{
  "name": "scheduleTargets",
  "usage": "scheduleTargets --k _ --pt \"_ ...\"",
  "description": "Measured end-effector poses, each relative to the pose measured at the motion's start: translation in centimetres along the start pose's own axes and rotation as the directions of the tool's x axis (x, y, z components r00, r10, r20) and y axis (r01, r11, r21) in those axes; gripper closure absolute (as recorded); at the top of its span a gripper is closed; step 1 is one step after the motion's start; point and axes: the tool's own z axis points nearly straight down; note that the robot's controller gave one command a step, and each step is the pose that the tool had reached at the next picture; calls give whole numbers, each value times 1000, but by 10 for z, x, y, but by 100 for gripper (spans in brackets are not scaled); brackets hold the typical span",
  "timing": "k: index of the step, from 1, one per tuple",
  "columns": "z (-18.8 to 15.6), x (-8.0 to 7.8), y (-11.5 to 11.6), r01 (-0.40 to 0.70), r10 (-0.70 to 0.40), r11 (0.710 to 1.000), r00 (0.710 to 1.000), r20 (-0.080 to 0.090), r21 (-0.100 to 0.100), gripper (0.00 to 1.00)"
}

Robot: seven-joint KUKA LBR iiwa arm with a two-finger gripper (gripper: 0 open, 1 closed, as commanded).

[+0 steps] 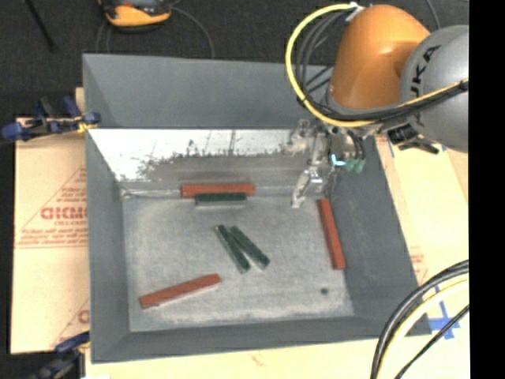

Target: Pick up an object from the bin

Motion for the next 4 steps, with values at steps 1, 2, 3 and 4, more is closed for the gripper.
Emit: scheduleTargets --k 1,2,3,4 --pt "-5 -1 0 0 0 1000 1000 8 1 0" --pt "39 20 17 81 -81 997 997 11 2 0" --pt "98 43 34 80 -80 997 997 10 0 0" --pt "119 45 39 -4 4 1000 1000 10 0 100"
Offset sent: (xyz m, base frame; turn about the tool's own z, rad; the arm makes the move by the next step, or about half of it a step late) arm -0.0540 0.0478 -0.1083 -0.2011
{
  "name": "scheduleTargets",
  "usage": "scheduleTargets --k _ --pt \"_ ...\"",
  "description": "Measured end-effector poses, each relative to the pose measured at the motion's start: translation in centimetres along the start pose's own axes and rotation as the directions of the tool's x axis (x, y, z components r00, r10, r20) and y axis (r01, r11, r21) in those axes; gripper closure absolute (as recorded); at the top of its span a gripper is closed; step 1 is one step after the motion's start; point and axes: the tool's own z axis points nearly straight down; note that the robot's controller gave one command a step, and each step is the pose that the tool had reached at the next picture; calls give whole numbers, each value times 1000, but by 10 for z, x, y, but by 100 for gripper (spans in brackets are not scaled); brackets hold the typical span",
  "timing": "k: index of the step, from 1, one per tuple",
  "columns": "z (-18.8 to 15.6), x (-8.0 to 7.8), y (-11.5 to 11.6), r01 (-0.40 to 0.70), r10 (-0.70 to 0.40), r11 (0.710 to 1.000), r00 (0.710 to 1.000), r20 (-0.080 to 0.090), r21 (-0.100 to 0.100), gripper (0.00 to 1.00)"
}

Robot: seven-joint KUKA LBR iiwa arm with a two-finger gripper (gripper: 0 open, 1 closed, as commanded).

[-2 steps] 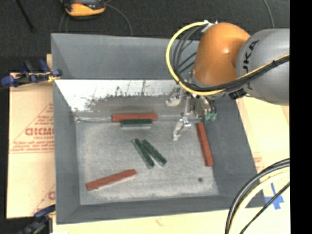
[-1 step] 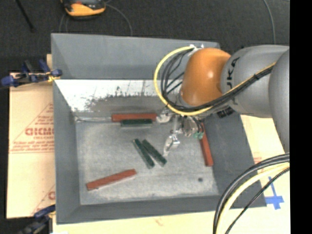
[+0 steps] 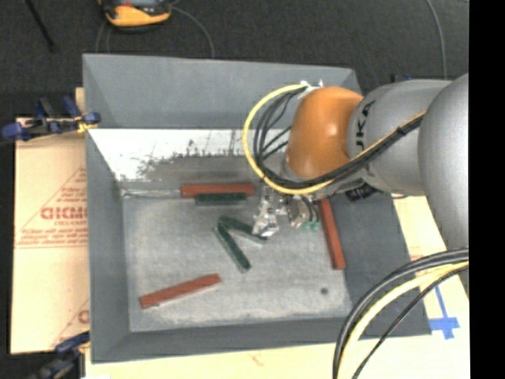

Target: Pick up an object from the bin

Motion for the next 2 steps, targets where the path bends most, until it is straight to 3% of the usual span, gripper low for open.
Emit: scheduleTargets --k 1,2 --pt "0 0 0 0 0 1000 1000 0 0 100" --pt "-44 1 6 -34 34 999 999 -11 -1 100"
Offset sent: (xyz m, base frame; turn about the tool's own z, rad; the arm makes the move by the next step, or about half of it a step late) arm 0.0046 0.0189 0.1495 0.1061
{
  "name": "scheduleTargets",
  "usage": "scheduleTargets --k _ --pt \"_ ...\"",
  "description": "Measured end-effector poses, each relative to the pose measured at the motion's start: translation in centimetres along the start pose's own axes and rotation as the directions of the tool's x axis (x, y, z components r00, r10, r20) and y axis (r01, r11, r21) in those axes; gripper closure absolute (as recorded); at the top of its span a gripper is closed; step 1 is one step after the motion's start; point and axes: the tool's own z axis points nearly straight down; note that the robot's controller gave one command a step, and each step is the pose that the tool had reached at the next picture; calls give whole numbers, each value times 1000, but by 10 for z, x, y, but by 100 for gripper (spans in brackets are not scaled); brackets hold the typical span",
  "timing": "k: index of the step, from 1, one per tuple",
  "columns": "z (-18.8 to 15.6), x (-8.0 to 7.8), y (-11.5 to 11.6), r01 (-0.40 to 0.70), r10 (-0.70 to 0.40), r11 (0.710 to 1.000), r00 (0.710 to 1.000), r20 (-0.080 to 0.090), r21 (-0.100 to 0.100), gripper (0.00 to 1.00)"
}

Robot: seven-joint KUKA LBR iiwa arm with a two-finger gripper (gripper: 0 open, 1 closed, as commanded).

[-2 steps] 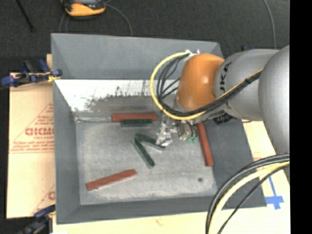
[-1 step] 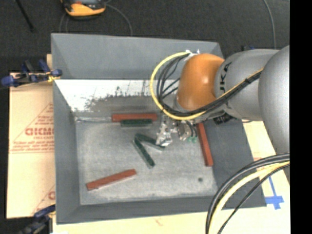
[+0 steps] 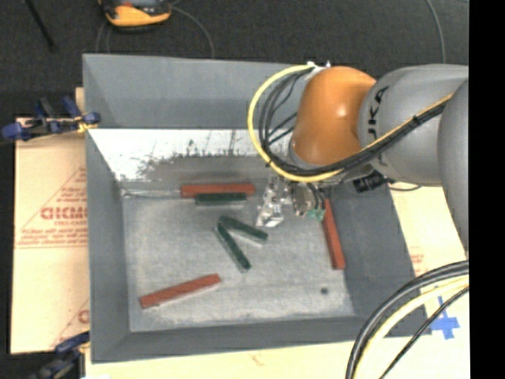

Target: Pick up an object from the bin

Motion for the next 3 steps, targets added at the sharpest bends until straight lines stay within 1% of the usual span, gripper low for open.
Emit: scheduleTargets --k 1,2,3 --pt "-69 -18 14 66 -66 998 998 7 2 100" --pt "20 -10 19 83 -83 997 997 2 1 0" --pt "18 -12 19 83 -83 997 997 8 2 0"
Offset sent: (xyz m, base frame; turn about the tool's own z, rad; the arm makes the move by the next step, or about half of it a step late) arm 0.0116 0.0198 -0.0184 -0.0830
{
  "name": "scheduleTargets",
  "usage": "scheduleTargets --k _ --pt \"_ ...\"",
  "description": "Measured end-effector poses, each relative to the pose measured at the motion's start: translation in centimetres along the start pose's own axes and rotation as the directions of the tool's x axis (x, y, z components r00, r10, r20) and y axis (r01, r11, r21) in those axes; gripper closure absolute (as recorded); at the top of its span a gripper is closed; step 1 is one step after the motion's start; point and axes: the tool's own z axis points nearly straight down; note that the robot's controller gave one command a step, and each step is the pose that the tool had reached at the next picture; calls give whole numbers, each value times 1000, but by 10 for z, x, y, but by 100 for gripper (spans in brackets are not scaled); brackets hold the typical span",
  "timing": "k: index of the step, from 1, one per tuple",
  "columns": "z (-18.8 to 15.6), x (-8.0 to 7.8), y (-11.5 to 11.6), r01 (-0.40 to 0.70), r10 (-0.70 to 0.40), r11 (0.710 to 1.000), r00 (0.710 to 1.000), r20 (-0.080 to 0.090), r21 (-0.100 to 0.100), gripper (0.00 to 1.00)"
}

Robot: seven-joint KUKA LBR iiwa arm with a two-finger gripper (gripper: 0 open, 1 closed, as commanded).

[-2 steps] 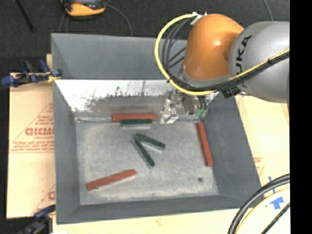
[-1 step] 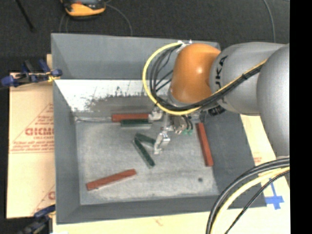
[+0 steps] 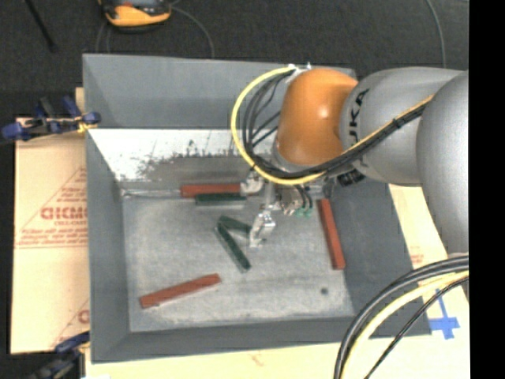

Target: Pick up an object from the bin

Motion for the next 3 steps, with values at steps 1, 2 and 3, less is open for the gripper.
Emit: scheduleTargets --k 1,2,3 --pt "51 33 -35 100 -100 995 995 -13 -4 100" --pt "50 26 -35 99 -99 995 995 25 0 0" --pt "50 26 -35 99 -99 995 995 24 0 0"
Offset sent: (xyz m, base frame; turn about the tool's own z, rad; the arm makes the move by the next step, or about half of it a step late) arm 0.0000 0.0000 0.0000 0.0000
